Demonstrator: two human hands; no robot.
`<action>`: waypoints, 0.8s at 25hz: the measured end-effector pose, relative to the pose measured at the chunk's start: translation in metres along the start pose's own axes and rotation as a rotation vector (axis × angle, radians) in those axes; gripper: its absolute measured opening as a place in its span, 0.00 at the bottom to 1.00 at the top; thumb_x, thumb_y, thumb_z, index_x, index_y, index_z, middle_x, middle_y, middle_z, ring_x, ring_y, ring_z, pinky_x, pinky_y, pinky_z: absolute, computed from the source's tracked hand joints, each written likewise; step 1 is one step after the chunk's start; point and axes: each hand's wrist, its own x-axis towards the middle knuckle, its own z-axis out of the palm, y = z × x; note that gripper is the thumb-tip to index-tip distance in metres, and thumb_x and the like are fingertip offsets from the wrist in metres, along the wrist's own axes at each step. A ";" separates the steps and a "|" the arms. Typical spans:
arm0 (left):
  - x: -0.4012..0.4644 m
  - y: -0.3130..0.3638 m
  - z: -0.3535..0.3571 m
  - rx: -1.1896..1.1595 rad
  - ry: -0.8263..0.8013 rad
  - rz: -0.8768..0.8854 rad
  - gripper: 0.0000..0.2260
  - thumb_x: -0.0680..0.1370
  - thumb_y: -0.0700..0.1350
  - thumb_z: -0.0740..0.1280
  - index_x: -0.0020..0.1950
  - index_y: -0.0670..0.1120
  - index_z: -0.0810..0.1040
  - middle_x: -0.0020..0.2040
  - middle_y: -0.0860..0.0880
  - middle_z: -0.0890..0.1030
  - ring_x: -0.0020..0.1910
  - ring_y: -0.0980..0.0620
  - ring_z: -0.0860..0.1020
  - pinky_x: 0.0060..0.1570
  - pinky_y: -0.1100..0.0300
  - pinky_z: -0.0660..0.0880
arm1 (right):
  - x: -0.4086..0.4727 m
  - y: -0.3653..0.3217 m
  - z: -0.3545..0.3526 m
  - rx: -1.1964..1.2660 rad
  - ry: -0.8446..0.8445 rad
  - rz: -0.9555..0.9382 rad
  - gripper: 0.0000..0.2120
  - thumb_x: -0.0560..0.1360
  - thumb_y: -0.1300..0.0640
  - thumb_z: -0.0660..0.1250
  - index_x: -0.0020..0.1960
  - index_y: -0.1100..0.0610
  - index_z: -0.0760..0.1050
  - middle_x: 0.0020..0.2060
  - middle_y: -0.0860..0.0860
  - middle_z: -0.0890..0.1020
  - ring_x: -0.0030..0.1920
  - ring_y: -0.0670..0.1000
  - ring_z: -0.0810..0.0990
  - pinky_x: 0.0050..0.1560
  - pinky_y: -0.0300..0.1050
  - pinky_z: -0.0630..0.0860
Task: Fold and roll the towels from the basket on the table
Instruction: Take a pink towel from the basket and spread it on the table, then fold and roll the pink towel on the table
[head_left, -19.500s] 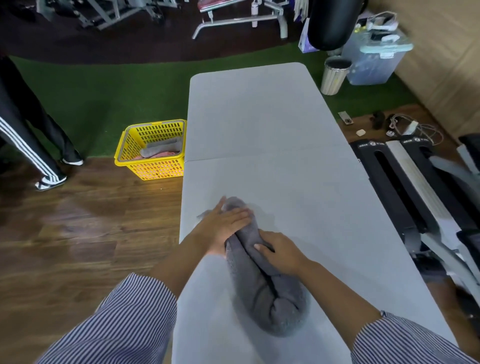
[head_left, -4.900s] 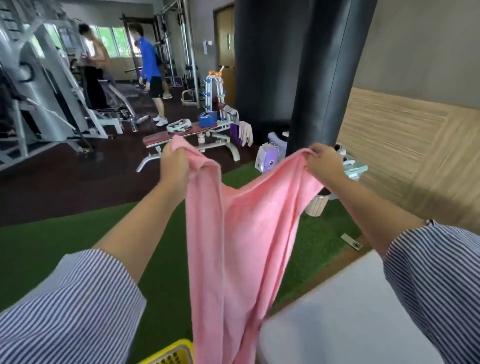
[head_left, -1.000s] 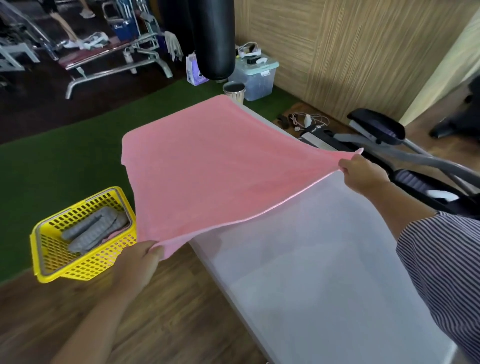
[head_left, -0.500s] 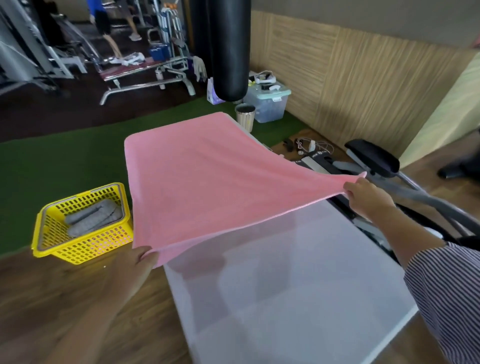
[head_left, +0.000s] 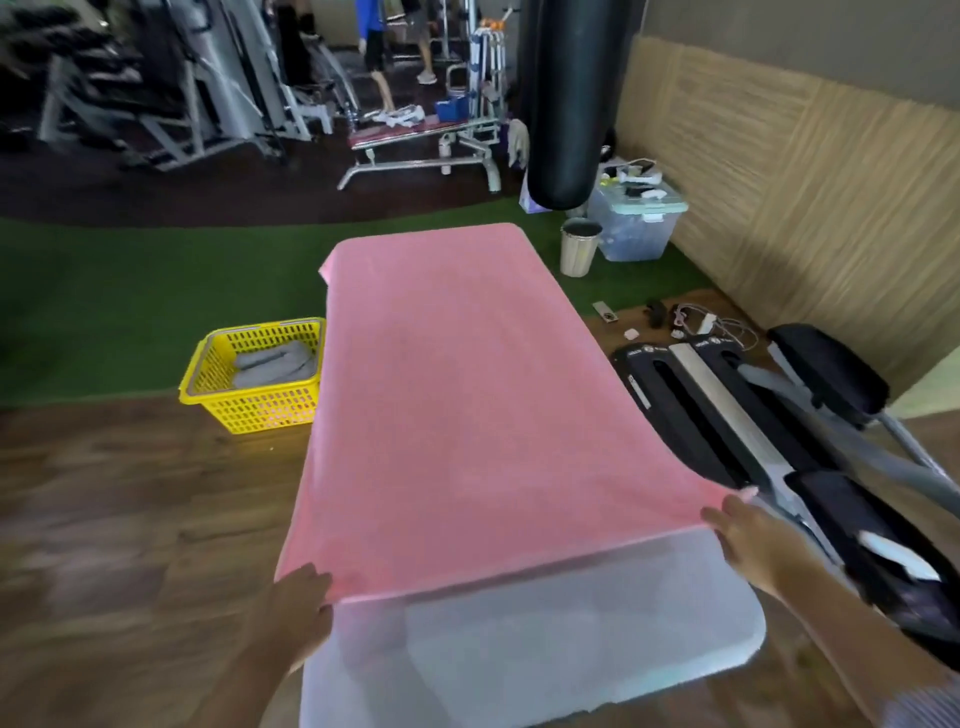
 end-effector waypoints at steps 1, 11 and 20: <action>-0.008 0.001 0.011 0.035 -0.029 -0.008 0.06 0.63 0.47 0.55 0.38 0.51 0.68 0.30 0.51 0.72 0.26 0.51 0.74 0.20 0.63 0.68 | -0.002 -0.003 0.015 0.025 0.014 0.013 0.12 0.72 0.65 0.62 0.52 0.51 0.72 0.49 0.56 0.76 0.44 0.58 0.80 0.34 0.50 0.79; -0.034 0.047 0.045 0.231 -0.023 -0.081 0.10 0.62 0.37 0.68 0.39 0.50 0.80 0.36 0.53 0.79 0.32 0.48 0.80 0.31 0.53 0.73 | -0.006 0.008 0.043 0.002 -0.060 -0.019 0.14 0.80 0.58 0.52 0.63 0.51 0.69 0.60 0.51 0.73 0.57 0.49 0.78 0.52 0.40 0.75; -0.040 0.119 0.073 0.234 0.151 -0.158 0.22 0.63 0.35 0.52 0.42 0.53 0.81 0.38 0.54 0.81 0.35 0.49 0.81 0.35 0.51 0.73 | 0.000 0.076 0.063 0.208 0.161 -0.005 0.04 0.70 0.63 0.66 0.38 0.57 0.79 0.36 0.53 0.79 0.36 0.56 0.76 0.33 0.45 0.72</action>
